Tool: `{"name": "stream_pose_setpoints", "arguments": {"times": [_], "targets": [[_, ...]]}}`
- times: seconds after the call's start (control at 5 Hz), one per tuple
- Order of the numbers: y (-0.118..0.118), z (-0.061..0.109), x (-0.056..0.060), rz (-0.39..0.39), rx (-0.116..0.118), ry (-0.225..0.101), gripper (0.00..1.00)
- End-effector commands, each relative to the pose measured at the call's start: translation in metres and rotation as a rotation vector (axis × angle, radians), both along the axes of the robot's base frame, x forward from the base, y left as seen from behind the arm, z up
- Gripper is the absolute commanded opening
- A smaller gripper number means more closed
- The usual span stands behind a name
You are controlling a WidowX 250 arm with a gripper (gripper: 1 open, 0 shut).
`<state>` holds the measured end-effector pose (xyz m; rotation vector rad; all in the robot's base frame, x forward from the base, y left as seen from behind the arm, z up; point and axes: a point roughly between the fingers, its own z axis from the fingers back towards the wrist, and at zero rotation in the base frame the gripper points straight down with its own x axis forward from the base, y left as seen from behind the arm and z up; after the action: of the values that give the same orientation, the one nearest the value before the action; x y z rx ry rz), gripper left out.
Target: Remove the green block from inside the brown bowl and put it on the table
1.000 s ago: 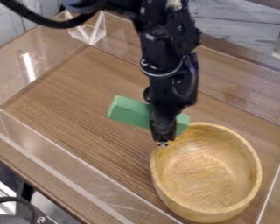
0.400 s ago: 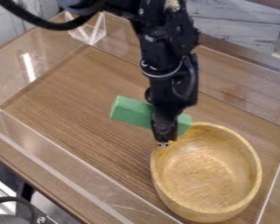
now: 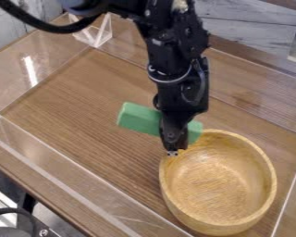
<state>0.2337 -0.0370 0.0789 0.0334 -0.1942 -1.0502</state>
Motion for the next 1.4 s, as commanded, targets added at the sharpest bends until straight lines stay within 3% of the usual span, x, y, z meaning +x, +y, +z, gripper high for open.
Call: {"name": "stream_pose_setpoints", "arguments": {"times": [0.0, 1.2], "targets": [[0.0009, 0.0068, 0.0041, 0.000, -0.009, -0.035, 0.00], [0.0007, 0.0076, 0.0039, -0.020, -0.026, -0.045, 0.00]]}}
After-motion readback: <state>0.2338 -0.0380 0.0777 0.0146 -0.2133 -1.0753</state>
